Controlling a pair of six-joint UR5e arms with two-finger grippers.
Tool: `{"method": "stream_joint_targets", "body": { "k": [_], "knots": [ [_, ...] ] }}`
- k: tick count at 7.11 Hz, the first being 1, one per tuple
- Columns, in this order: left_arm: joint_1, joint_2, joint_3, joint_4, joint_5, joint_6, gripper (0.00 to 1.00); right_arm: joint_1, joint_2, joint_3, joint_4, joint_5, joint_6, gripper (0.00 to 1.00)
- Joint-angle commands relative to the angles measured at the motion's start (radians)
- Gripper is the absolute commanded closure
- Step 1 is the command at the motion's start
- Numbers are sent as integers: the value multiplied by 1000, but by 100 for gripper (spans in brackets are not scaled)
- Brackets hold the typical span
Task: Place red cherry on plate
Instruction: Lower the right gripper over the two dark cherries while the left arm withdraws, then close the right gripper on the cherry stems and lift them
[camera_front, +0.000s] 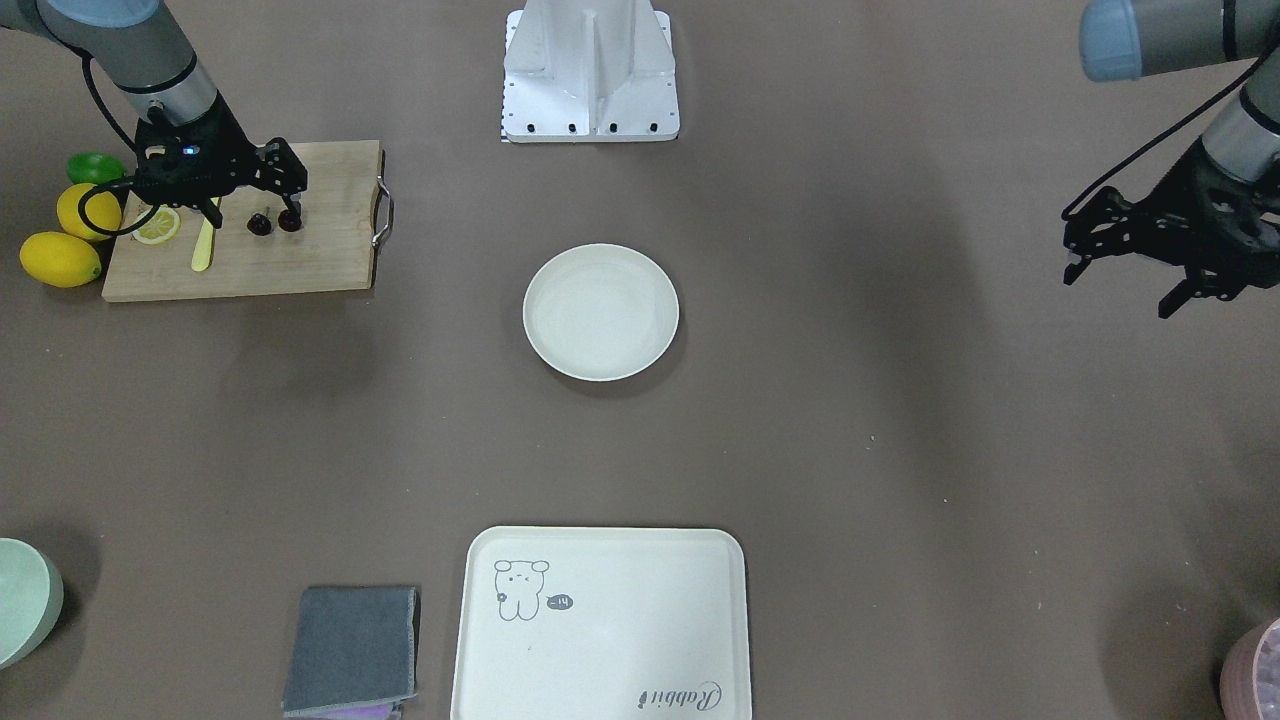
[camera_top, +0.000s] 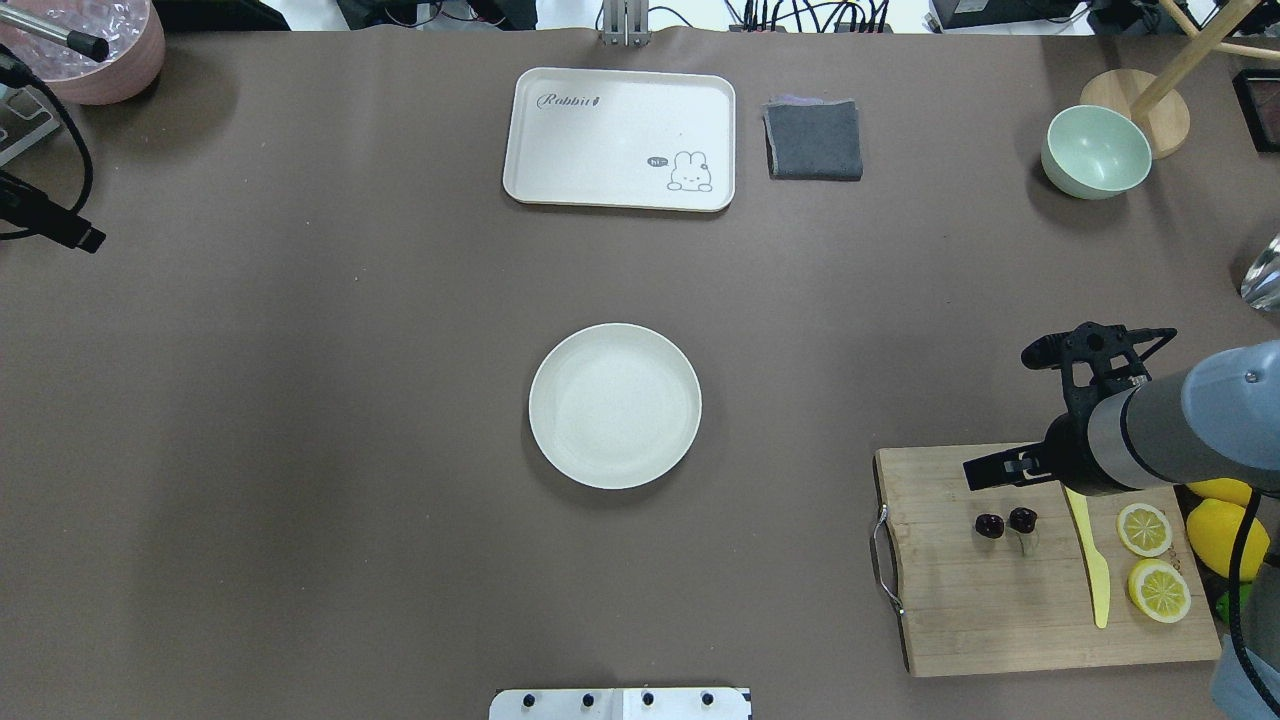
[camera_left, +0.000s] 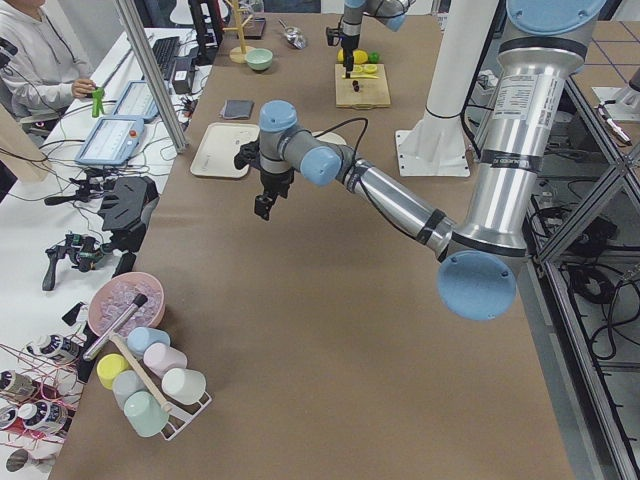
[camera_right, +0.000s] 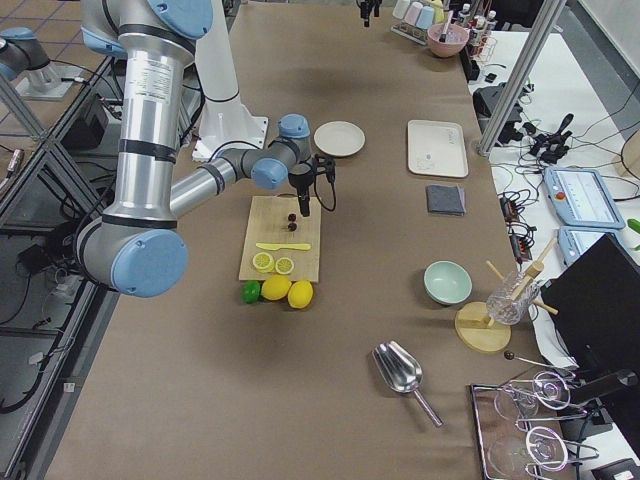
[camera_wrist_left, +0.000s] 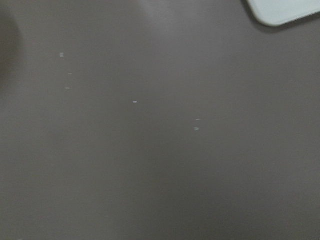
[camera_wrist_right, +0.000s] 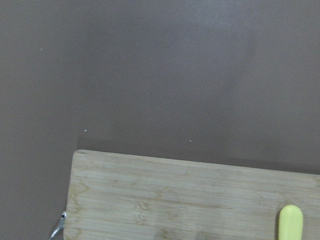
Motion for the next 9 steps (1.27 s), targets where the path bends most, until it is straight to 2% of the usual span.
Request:
{"method": "stream_joint_targets", "body": {
  "k": [1, 2, 3, 6, 9],
  "knots": [
    [-22, 26, 4, -6, -4, 38, 2, -26, 8, -58, 16, -24, -44, 6],
    [-22, 28, 4, -6, -4, 37, 2, -41, -2, -104, 106, -39, -44, 6],
    [-22, 28, 5, -6, -4, 37, 2, -62, -18, -117, 140, -39, -27, 6],
    [-22, 25, 5, -6, -2, 27, 2, -105, -39, -105, 142, -38, 59, 4],
    [-22, 25, 2, -6, -4, 26, 2, -122, -55, -101, 142, -50, 70, 12]
  ]
}}
